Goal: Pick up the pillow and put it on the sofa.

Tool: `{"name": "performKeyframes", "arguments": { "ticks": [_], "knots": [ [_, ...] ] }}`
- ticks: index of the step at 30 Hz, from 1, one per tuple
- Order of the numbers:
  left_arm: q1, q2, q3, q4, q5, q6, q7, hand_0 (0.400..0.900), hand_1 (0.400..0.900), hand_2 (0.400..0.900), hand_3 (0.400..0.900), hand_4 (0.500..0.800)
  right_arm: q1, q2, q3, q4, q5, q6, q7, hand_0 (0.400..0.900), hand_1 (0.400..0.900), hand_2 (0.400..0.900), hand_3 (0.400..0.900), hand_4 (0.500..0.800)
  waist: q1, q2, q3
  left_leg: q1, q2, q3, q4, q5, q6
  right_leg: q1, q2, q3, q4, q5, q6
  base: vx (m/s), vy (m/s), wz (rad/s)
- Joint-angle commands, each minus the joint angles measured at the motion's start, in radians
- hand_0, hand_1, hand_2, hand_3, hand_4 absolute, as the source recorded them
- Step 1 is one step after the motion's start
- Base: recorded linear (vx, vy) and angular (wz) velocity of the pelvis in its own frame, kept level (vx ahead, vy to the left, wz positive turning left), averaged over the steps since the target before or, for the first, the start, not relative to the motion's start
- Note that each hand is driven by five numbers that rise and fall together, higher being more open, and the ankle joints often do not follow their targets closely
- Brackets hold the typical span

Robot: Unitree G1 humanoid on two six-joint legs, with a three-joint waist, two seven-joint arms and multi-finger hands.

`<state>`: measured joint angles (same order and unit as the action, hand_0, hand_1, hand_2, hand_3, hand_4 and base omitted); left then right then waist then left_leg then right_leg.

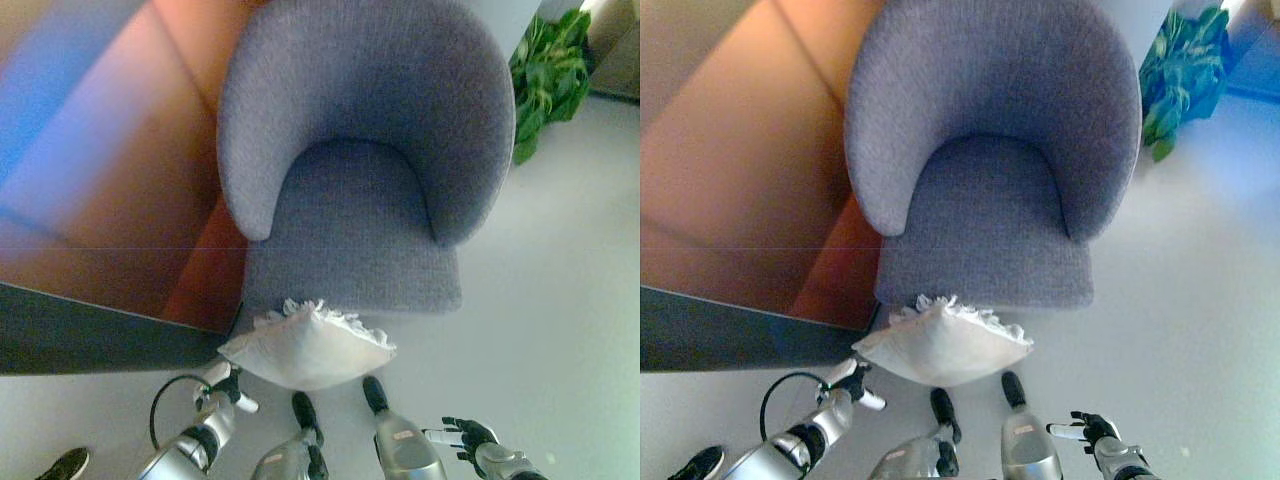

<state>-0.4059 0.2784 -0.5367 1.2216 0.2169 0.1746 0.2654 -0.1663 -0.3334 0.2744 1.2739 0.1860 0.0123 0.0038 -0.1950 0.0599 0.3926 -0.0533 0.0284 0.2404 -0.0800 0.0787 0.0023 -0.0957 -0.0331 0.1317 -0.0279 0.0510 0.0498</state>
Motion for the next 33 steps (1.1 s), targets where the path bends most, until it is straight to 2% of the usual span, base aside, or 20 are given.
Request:
{"name": "performKeyframes", "arguments": {
  "ticks": [1,8,17,22,33],
  "knots": [
    [-0.095,0.074,0.016,0.067,-0.053,0.022,0.073,0.900,0.900,0.900,0.900,0.800,-0.051,-0.034,0.059,-0.031,0.043,-0.018,-0.003,0.900,0.900,0.900,0.900,0.800,-0.035,-0.059,0.029,-0.077,-0.050,-0.008,0.104,-0.052,-0.004,-0.109,-0.011,-0.005,-0.019,0.097,0.059,-0.18,0.018,-0.04],
    [-0.270,0.139,0.039,0.108,-0.105,0.010,0.082,0.900,0.900,0.900,0.900,0.800,-0.127,-0.050,0.076,-0.072,0.121,-0.019,-0.015,0.900,0.900,0.900,0.900,0.800,-0.053,-0.090,0.127,-0.200,-0.044,0.016,0.143,-0.035,-0.020,-0.254,-0.003,0.017,0.022,0.122,0.064,-0.16,0.019,0.00],
    [-0.424,0.180,0.015,0.145,-0.173,0.011,0.083,0.900,0.900,0.900,0.900,0.800,-0.159,-0.071,0.102,-0.092,0.178,-0.009,-0.012,0.900,0.900,0.900,0.900,0.800,-0.071,-0.086,0.127,-0.365,-0.048,-0.011,0.178,-0.010,-0.032,-0.419,0.025,0.006,0.105,0.110,0.051,-0.08,0.009,0.04],
    [-0.474,0.193,0.007,0.164,-0.189,-0.003,0.088,0.900,0.900,0.900,0.900,0.800,-0.161,-0.086,0.100,-0.091,0.204,-0.024,-0.009,0.900,0.900,0.900,0.900,0.800,-0.079,-0.084,0.127,-0.419,-0.055,-0.027,0.193,-0.001,-0.037,-0.470,0.028,0.002,0.115,0.119,0.044,-0.05,-0.006,0.06],
    [-0.589,0.234,0.000,0.207,-0.237,-0.020,0.101,0.900,0.900,0.900,0.900,0.800,-0.160,-0.112,0.091,-0.083,0.252,-0.046,0.019,0.900,0.900,0.900,0.900,0.800,-0.088,-0.081,0.127,-0.550,-0.045,-0.044,0.222,0.011,-0.048,-0.594,0.035,-0.017,0.160,0.114,0.036,-0.02,-0.031,0.03]
  ]
}}
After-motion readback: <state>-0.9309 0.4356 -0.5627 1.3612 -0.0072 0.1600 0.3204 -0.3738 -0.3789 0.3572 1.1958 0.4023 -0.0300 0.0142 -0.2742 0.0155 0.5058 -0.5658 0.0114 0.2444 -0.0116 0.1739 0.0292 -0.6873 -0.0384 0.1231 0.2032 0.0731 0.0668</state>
